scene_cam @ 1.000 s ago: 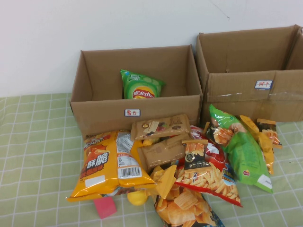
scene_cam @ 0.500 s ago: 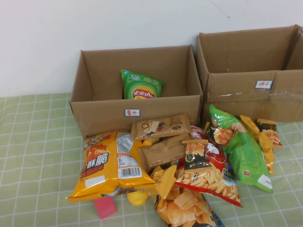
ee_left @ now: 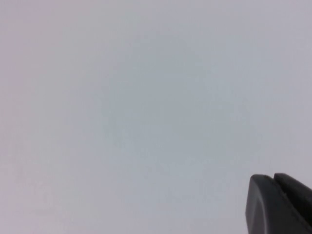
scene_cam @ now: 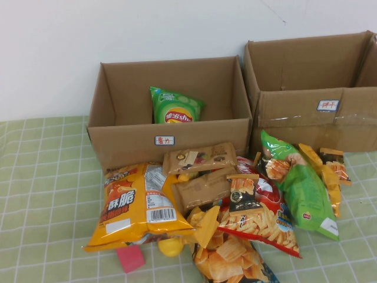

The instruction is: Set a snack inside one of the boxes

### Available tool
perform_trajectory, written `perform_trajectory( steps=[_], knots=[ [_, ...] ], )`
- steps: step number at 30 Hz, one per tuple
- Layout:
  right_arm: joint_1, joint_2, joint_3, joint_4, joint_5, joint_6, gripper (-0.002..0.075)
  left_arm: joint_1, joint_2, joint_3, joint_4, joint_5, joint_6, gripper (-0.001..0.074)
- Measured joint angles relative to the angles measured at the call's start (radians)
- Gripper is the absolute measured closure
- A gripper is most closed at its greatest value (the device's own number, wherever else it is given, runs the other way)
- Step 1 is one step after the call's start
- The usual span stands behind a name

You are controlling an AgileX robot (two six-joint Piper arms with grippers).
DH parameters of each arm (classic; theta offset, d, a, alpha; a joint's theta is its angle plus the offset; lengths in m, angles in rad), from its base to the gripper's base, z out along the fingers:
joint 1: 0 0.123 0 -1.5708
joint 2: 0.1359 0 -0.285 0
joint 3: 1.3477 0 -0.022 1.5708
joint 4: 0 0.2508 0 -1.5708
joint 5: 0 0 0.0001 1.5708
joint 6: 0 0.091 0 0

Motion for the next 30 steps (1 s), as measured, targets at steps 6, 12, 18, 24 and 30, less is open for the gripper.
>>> perform_trajectory(
  steps=[6, 12, 18, 24, 30],
  knots=[
    [0.0, 0.0, -0.034, 0.121, 0.061, -0.071, 0.0728, 0.0, 0.0, -0.009, -0.071, -0.104, 0.0, 0.0737],
    [0.0, 0.0, -0.229, 0.281, 0.275, -0.368, 0.0728, 0.0, 0.005, -0.25, -0.08, 0.323, 0.061, 0.0737],
    [0.0, 0.069, -0.413, 0.299, 0.563, -0.575, 0.0728, 0.0, 0.156, -0.514, -0.052, 0.674, 0.152, 0.0737],
    [0.0, 0.264, -0.491, 0.305, 0.82, -0.596, 0.0727, 0.0, 0.38, -0.616, -0.041, 0.984, 0.158, 0.0737],
    [0.0, 0.461, -0.493, 0.375, 1.046, -0.56, 0.0727, 0.0, 0.596, -0.617, -0.177, 1.172, 0.042, 0.0737]
  ],
)
